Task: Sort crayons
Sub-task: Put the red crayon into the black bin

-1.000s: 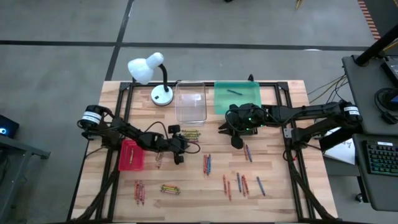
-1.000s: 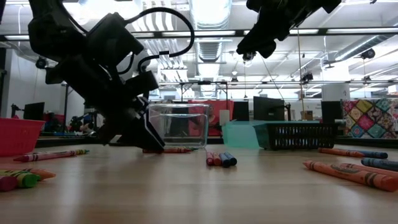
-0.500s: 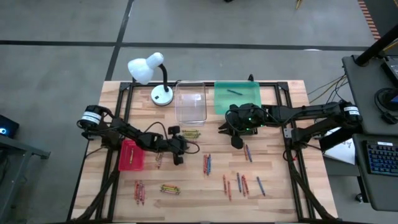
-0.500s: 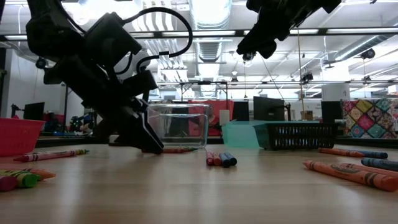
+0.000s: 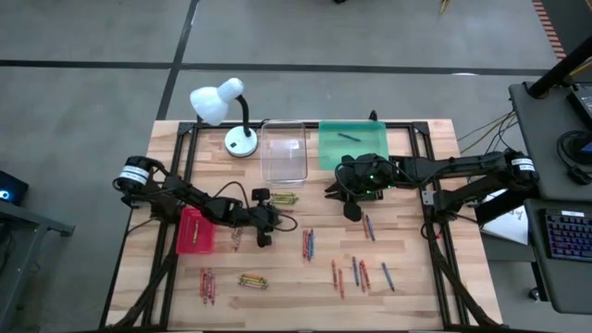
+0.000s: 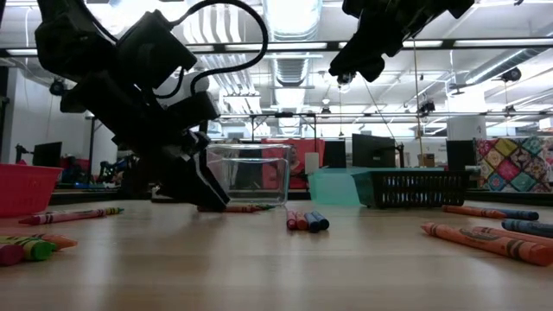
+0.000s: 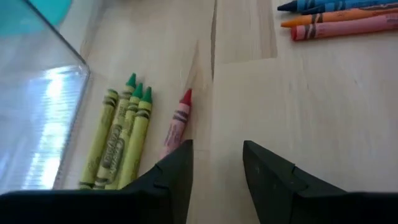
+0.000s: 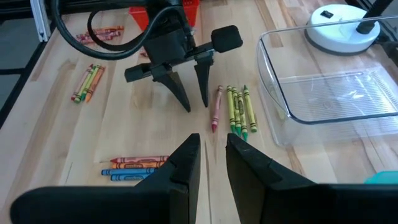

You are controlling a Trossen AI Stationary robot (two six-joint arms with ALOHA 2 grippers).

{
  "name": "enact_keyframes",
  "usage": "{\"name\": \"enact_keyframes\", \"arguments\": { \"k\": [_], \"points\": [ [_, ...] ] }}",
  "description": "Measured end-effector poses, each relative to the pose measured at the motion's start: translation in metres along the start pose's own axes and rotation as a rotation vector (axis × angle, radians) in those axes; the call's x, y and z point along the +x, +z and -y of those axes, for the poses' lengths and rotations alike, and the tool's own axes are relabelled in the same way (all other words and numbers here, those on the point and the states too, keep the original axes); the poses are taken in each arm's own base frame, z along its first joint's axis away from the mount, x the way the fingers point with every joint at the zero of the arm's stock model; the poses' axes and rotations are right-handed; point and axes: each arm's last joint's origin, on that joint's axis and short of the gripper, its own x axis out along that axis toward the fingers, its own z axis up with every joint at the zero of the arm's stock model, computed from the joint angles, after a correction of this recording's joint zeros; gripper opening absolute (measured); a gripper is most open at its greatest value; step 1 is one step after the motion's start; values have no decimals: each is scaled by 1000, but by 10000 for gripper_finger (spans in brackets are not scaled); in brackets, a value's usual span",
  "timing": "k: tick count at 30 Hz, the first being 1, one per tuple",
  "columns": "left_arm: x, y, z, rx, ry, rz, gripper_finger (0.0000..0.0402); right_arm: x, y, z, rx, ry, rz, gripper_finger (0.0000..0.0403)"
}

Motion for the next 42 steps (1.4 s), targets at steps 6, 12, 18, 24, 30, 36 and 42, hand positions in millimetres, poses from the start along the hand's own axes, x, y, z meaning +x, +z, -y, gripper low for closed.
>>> {"name": "enact_keyframes", "arguments": {
  "k": [6, 12, 18, 24, 30, 36, 42],
  "points": [
    [3, 2, -12, 63, 79, -8, 123, 0, 0, 0, 12, 0, 0, 68],
    [8, -6, -22, 43, 44, -38, 123, 0, 0, 0, 16, 0, 0, 68],
    [8, -8, -22, 33, 32, -40, 123, 0, 0, 0, 16, 0, 0, 68],
    [8, -9, -22, 1, 6, -47, 117, 0, 0, 0, 15, 0, 0, 68],
    [8, -10, -21, -16, -17, -48, 85, 0, 0, 0, 16, 0, -1, 68],
    [8, -10, -20, -24, -26, -49, 61, 0, 0, 0, 16, 1, -1, 68],
    [7, -10, -18, -13, -35, -49, 26, 0, 0, 0, 25, 3, -2, 68]
  ]
}}
